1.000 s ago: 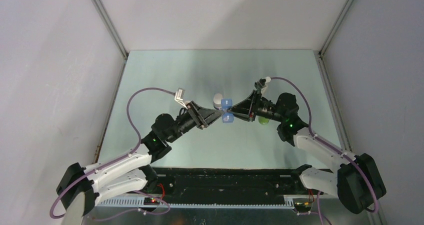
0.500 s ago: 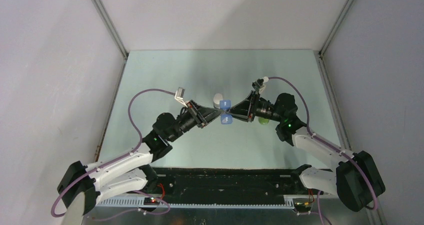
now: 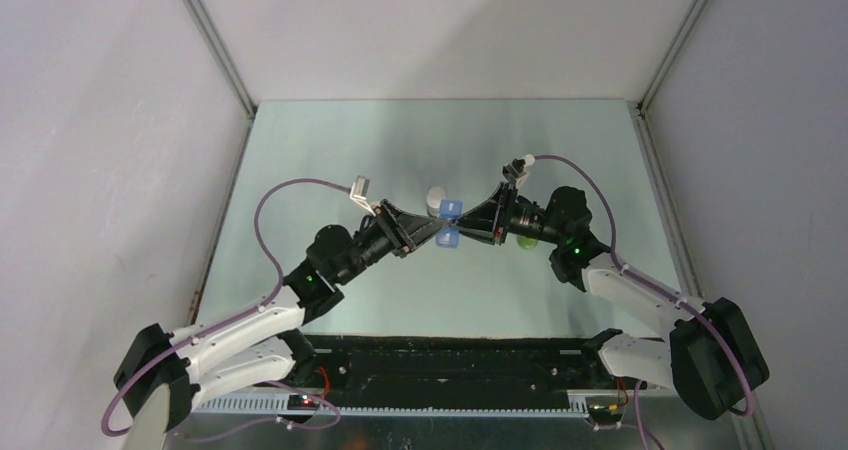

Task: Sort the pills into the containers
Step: Open the pill container.

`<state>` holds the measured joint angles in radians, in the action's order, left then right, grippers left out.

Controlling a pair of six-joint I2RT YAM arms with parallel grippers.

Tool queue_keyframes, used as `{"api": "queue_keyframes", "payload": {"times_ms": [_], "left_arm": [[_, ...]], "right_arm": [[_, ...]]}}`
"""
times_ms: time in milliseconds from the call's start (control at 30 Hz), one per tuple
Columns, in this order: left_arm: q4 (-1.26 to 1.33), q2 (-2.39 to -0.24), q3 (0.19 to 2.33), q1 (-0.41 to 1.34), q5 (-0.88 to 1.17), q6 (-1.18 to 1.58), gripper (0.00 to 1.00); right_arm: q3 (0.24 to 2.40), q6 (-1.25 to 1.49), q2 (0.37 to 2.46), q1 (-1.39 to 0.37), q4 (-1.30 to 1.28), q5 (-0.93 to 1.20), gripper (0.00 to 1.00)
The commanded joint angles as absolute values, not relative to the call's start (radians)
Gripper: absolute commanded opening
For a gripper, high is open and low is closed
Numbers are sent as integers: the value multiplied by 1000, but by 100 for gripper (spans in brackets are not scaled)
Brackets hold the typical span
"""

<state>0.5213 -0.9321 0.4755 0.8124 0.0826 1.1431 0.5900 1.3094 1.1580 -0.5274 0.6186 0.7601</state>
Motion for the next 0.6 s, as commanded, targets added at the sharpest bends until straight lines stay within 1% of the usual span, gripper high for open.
{"api": "queue_keyframes", "payload": {"times_ms": [0, 100, 233, 300, 467, 567], "left_arm": [[528, -896, 504, 815, 88, 1119, 57], [550, -890, 496, 815, 98, 1119, 60], [585, -899, 493, 815, 124, 1124, 58], [604, -913, 491, 816, 136, 1128, 56], [632, -935, 490, 815, 152, 1132, 46], [650, -957, 492, 815, 163, 1135, 42]], "right_arm": [[595, 1322, 1156, -532, 652, 720, 0], [595, 1329, 1162, -531, 659, 713, 0], [595, 1346, 1177, -530, 687, 717, 0], [595, 1356, 1186, -530, 702, 722, 0], [595, 1386, 1200, -531, 729, 734, 0], [595, 1415, 1211, -532, 763, 751, 0]]}}
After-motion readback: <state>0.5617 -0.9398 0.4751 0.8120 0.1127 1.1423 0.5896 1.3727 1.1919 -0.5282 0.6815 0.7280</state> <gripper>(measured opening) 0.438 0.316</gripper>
